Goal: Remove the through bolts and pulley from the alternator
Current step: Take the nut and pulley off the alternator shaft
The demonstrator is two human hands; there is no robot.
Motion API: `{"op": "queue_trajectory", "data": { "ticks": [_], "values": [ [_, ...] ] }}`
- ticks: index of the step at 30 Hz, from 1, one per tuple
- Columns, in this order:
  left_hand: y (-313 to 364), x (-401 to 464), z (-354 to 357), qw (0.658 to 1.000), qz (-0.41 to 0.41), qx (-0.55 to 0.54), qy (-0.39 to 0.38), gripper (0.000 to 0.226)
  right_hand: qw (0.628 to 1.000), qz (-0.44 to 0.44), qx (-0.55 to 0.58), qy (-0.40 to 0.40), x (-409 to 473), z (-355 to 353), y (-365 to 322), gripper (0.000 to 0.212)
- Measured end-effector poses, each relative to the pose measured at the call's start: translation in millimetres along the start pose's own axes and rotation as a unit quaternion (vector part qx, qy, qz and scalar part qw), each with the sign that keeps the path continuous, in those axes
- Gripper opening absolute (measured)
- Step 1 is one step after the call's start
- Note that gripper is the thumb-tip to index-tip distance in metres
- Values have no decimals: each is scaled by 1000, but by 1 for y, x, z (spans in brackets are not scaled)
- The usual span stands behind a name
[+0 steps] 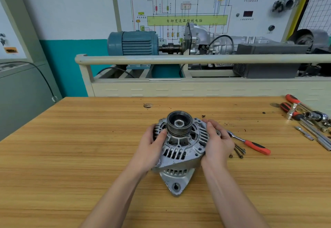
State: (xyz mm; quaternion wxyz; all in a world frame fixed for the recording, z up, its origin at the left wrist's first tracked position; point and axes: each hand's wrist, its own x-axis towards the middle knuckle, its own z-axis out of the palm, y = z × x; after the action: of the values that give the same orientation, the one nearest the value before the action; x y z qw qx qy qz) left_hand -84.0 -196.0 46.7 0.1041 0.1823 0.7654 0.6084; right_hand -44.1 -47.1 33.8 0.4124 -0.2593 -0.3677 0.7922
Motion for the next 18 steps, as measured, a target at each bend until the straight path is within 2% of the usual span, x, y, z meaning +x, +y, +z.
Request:
{"op": "queue_trajectory", "data": {
  "ticks": [5,8,11,15,16,18],
  "values": [
    [1,20,-16,998,11,27,-53,46,998,-47,-48,12,-7,1,7,18],
    [-2,27,-21,996,19,23,-81,33,985,-77,-152,-33,0,-3,-6,22],
    [-3,35,-25,996,22,21,-89,27,934,-91,-312,-146,19,4,-34,24],
    [0,47,-33,990,27,42,-133,29,819,-38,-422,-387,34,19,-54,25],
    [1,50,-34,987,28,48,-149,30,804,-23,-427,-412,34,19,-52,28],
    [1,57,-38,984,26,47,-170,35,811,-15,-415,-412,33,16,-47,31]
  ]
}}
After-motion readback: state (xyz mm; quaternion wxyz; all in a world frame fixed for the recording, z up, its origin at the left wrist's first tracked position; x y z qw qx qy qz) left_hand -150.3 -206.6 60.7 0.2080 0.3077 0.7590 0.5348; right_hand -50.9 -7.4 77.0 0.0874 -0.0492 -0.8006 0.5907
